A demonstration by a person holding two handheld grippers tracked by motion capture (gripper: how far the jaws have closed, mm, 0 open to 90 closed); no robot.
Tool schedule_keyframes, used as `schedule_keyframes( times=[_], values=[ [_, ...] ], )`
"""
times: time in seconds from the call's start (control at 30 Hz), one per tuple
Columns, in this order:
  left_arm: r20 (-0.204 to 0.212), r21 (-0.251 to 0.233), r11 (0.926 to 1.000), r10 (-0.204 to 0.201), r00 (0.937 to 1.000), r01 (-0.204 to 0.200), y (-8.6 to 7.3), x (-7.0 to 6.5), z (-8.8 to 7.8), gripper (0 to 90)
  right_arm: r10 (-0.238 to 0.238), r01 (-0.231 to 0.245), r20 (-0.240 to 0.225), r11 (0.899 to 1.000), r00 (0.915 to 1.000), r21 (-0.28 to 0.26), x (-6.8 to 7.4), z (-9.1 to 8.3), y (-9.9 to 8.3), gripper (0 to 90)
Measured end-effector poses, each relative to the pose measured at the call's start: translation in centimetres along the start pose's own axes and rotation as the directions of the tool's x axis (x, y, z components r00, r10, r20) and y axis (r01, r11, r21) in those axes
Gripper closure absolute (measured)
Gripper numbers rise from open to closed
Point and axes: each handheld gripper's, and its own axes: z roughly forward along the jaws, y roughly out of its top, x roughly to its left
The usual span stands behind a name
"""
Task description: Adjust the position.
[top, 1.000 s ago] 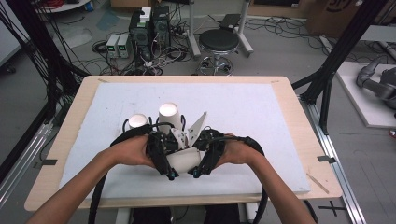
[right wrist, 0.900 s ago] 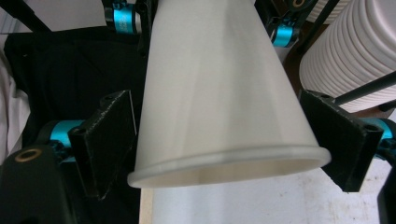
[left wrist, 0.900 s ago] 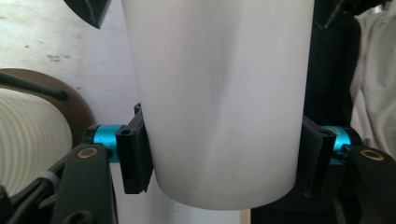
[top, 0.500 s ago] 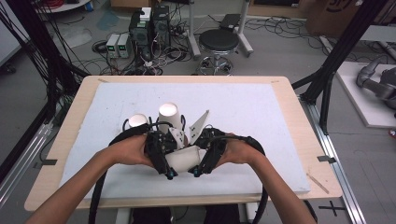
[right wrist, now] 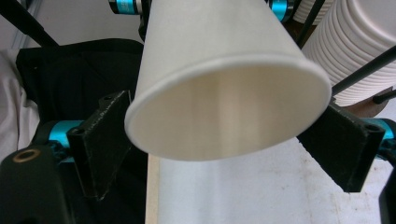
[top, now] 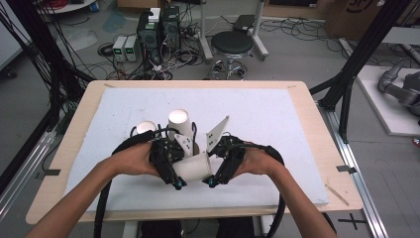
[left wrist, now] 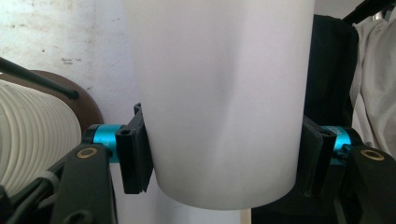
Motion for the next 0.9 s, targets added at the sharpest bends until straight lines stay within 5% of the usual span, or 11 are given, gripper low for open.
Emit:
schedule_keyframes(
  times=[0.5, 0.9],
  values=[
    [-0.018, -0.029, 0.9996, -0.002, 0.9998, 0.001, -0.8, -0.3, -0.9, 34.5, 0.025, -0.025, 0.012, 0.999, 0.9996, -0.024, 0.0, -0.7, -1.6, 13.3],
    [-0.012, -0.131, 0.9909, -0.031, 0.9994, 0.029, -1.9, -0.7, -0.6, 34.5, 0.036, -0.034, 0.026, 0.997, 0.9990, -0.069, 0.1, -1.5, -2.7, 13.3]
  ],
)
